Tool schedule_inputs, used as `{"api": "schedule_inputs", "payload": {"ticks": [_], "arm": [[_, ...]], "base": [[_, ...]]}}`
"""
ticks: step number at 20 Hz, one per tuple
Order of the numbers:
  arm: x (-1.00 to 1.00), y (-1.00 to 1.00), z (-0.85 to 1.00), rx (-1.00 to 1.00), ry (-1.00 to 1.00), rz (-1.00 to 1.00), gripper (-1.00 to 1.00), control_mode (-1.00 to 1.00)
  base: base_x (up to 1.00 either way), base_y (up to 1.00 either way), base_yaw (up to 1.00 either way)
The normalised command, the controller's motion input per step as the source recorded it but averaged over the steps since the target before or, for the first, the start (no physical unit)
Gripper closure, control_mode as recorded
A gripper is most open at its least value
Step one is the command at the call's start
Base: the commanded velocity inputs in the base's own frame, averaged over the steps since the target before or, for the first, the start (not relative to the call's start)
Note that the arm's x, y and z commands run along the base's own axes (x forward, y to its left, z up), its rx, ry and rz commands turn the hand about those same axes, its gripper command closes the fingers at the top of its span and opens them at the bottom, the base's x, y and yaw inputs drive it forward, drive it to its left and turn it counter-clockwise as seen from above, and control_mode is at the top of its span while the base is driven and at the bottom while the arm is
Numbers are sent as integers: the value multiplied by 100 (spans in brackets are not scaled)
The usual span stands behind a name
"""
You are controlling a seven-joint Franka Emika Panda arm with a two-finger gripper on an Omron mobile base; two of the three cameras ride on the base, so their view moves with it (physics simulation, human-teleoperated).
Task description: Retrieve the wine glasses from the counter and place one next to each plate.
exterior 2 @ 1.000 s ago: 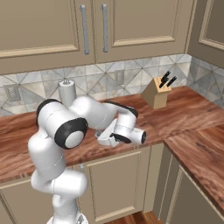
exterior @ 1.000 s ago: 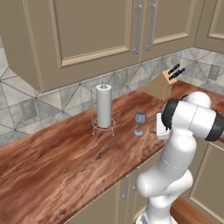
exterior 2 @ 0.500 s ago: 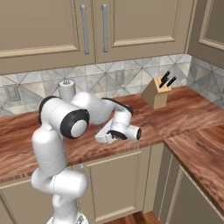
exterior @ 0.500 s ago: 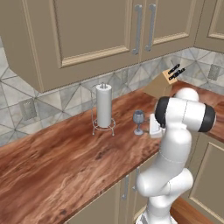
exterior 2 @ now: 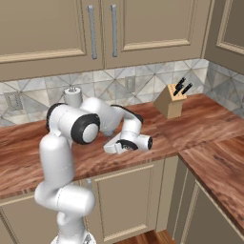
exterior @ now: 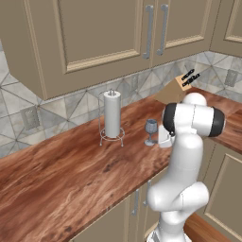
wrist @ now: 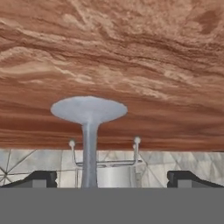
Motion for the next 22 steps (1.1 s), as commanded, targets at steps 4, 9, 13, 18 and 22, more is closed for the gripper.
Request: {"api": "schedule_inputs", "payload": {"ticks": [4,9,13,18,22], "arm": [[20,1,-19,0,3,0,-100,-100],[11,8,-1,0,0,0,-100,-100],[12,14,0,0,0,0,-100,-100],[18,17,0,0,0,0,-100,-100],[10,4,0,0,0,0,100,-100]], "base": [[0,0,0],[0,0,0],[0,0,0],[0,0,0],[0,0,0]]}}
